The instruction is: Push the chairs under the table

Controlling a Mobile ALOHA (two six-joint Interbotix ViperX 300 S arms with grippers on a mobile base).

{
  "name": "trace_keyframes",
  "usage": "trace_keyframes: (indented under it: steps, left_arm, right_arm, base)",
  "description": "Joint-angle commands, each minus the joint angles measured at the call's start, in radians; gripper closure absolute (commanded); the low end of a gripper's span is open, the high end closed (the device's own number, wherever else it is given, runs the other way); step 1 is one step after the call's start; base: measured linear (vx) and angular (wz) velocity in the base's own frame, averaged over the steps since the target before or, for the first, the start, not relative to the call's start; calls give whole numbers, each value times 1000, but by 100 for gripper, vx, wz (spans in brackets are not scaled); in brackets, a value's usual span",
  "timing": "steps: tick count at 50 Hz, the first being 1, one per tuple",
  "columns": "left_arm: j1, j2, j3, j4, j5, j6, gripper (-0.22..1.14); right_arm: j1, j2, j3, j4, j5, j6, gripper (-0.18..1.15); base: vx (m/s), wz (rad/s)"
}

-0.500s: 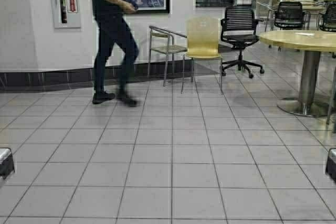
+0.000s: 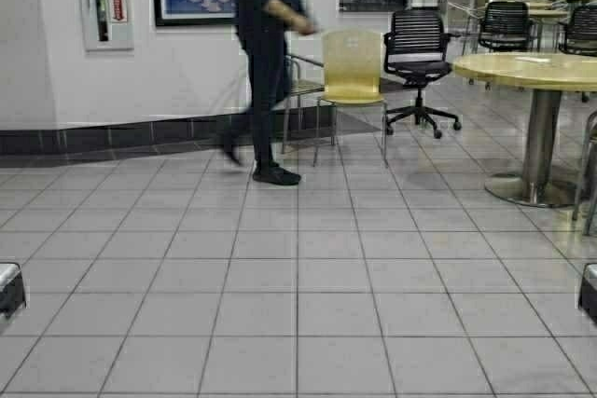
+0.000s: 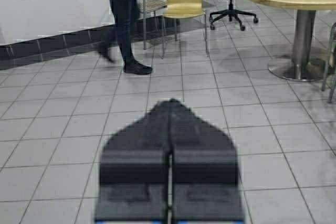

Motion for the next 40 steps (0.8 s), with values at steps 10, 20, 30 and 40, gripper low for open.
trace_keyframes:
  steps: [10, 20, 30, 40]
  left_arm:
    - [-2, 11, -17, 0, -5, 0, 89]
    - [-2, 17, -17, 0, -5, -3, 89]
    - [-2, 15, -18, 0, -5, -5, 89]
    - [-2, 17, -14, 0, -3, 0, 89]
  right_arm:
    - [0, 12, -35, -28, 18, -3, 92]
    - [0, 8, -34, -37, 40, -3, 92]
    - [0, 3, -31, -40, 71, -15, 92]
    - [0, -11, -28, -41, 81, -26, 92]
  base:
    - [14, -4]
    - [17, 1]
    - [21, 8]
    - [25, 13]
